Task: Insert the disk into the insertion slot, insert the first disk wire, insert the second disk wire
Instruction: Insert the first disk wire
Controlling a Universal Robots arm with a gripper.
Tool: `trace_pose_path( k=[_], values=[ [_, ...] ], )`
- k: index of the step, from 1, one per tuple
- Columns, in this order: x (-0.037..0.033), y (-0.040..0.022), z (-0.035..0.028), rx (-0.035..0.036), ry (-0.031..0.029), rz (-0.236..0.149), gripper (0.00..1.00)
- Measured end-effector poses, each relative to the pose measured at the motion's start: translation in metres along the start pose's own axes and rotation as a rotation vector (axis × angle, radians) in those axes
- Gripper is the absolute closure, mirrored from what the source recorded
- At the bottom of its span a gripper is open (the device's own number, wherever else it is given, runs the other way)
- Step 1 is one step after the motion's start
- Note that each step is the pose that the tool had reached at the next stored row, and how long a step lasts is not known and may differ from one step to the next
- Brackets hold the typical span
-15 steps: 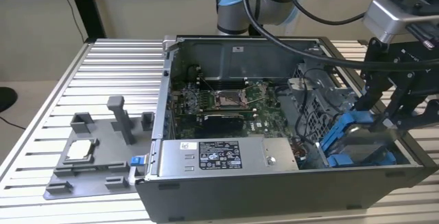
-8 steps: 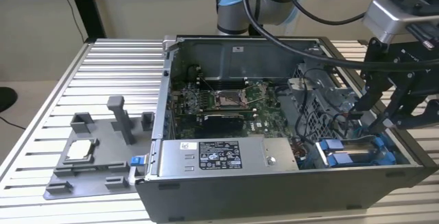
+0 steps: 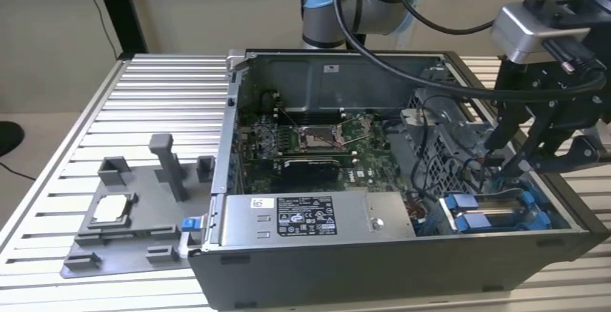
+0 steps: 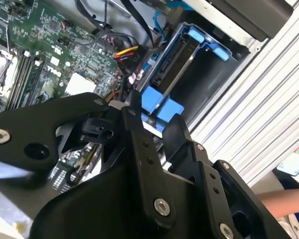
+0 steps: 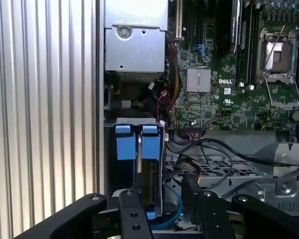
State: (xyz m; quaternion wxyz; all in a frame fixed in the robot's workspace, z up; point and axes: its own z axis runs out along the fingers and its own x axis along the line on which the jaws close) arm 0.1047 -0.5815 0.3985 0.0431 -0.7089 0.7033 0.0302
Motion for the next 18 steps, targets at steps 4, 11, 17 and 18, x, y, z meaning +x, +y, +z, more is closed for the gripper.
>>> trace_pose_path(
  k=[4, 11, 17, 18],
  values=[
    [-0.0074, -0.0016, 0.0039, 0.0003, 0.0015, 0.002, 0.0],
    [-0.0221, -0.0055, 0.0096, 0.0022, 0.0261, 0.003, 0.0],
    [-0.037, -0.013, 0.0159, 0.0023, 0.0396, 0.003, 0.0],
    [-0.0388, -0.015, 0.0169, 0.0023, 0.0413, 0.003, 0.0]
  ],
)
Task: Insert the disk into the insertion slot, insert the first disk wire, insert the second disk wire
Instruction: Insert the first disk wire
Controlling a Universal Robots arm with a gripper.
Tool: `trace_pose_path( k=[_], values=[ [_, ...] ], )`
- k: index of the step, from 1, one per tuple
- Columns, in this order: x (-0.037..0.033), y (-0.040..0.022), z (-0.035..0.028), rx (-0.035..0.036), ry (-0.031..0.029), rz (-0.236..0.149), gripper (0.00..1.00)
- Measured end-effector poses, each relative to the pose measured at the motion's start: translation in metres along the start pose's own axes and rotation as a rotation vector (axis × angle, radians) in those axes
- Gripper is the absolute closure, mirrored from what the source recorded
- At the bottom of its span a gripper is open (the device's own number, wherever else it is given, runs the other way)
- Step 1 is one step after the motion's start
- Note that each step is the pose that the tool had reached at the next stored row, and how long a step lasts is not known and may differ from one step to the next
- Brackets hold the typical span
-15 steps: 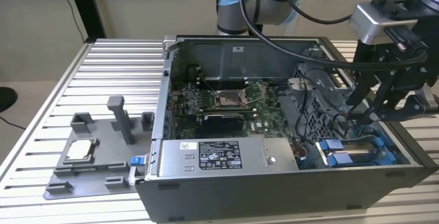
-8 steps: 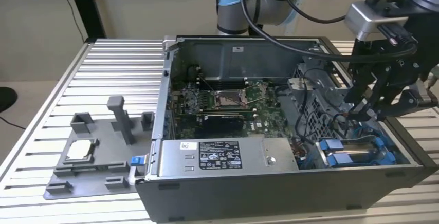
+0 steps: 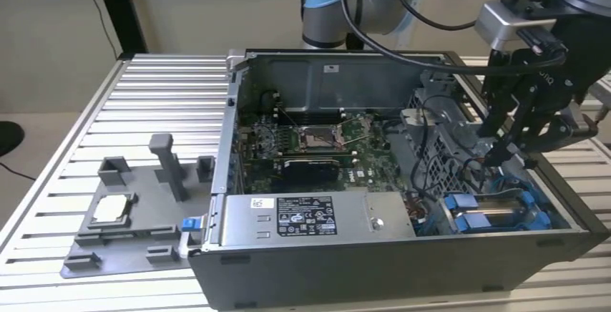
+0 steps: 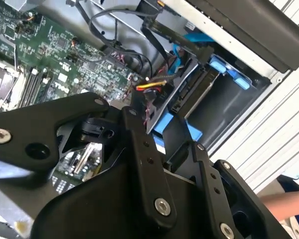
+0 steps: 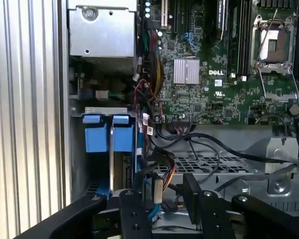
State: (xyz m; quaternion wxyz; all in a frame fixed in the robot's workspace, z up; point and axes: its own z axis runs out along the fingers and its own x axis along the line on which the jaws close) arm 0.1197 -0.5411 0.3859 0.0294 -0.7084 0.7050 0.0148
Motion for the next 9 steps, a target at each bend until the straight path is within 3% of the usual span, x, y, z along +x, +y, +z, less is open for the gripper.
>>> trace_pose_path(
  k=[3, 5, 9],
  values=[
    [-0.0019, -0.0106, 0.0021, 0.0001, 0.0059, 0.001, 0.0],
    [-0.002, -0.0163, 0.0031, 0.0003, 0.0132, 0.006, 0.0],
    [-0.0019, -0.0174, 0.0044, 0.0023, 0.0326, 0.032, 0.0]
  ],
)
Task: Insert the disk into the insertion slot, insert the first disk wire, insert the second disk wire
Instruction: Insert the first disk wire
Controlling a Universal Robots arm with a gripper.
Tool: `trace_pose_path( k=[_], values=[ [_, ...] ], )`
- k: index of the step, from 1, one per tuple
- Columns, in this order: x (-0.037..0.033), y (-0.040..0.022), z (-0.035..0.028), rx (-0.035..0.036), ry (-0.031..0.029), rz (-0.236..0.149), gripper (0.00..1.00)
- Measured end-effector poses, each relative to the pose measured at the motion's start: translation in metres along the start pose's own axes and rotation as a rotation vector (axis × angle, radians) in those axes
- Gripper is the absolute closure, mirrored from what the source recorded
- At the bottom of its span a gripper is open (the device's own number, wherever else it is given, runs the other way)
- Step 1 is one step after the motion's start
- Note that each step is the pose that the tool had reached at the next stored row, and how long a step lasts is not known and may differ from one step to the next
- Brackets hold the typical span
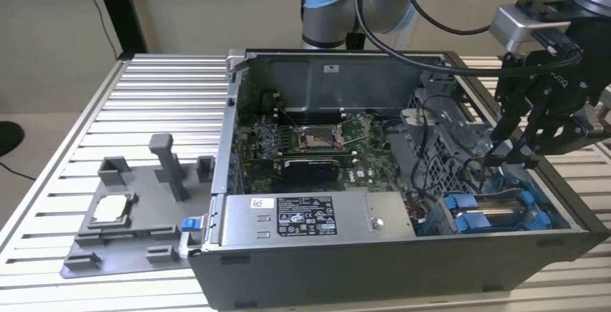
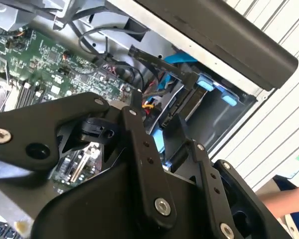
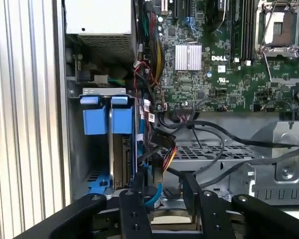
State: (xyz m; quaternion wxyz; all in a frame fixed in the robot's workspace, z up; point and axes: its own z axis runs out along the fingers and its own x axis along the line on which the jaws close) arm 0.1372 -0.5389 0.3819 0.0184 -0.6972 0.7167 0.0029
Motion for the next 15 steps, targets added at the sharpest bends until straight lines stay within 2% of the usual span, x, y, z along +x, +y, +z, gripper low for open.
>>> trace_pose_path(
  k=[1, 4, 5, 6, 12, 15],
  values=[
    [0.0, 0.0, 0.0001, 0.001, 0.0085, 0.006, 0.0],
    [0.0, 0.0, 0.0005, 0.0036, 0.043, 0.019, 0.0],
    [0.0001, 0.0, 0.0011, 0.004, 0.0522, 0.023, 0.0],
    [0.0001, 0.0001, 0.0021, 0.0042, 0.0572, 0.026, 0.0],
    [0.0003, 0.0052, 0.006, 0.0043, 0.0591, 0.044, 0.0],
    [0.0002, 0.0068, 0.0078, 0.0044, 0.0598, 0.07, 0.0]
  ],
)
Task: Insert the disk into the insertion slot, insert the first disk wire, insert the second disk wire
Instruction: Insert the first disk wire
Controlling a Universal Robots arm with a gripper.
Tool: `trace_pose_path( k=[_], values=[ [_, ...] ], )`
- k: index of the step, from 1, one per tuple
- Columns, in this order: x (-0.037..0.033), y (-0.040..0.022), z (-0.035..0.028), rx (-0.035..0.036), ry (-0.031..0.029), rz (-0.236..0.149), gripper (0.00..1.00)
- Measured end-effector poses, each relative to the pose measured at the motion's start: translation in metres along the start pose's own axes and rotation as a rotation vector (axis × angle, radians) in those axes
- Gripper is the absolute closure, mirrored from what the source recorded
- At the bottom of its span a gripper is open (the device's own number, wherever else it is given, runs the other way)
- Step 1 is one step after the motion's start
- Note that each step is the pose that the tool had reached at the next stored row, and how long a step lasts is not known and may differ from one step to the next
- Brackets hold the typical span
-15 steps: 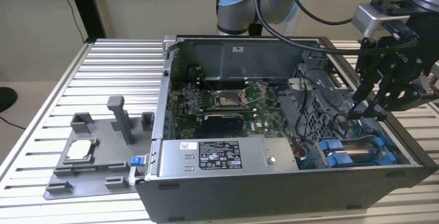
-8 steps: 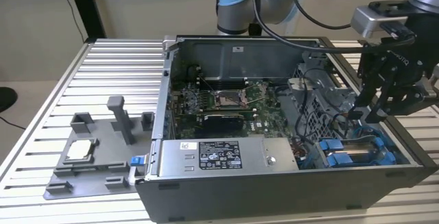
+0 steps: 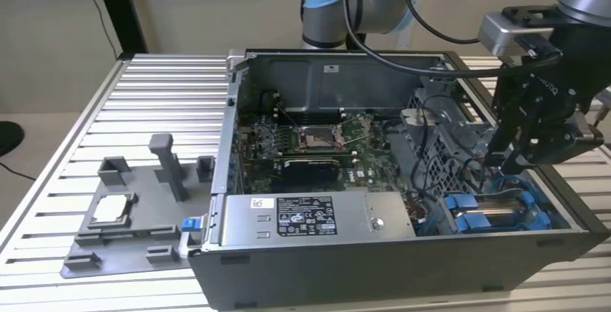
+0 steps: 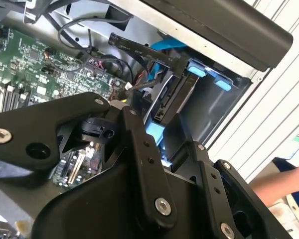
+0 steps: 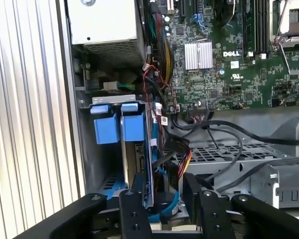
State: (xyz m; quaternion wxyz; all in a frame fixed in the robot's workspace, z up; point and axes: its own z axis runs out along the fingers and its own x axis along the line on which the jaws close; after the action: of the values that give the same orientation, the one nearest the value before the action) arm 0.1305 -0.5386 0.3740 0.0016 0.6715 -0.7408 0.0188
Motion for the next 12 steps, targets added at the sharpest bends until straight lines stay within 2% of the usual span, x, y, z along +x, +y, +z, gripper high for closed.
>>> trace_pose_path(
  k=[5, 12],
  values=[
    [-0.0013, 0.0043, 0.0027, -0.0007, 0.0006, 0.025, 0.0],
    [-0.0098, 0.0069, 0.0046, -0.0008, 0.0011, 0.028, 0.0]
  ],
)
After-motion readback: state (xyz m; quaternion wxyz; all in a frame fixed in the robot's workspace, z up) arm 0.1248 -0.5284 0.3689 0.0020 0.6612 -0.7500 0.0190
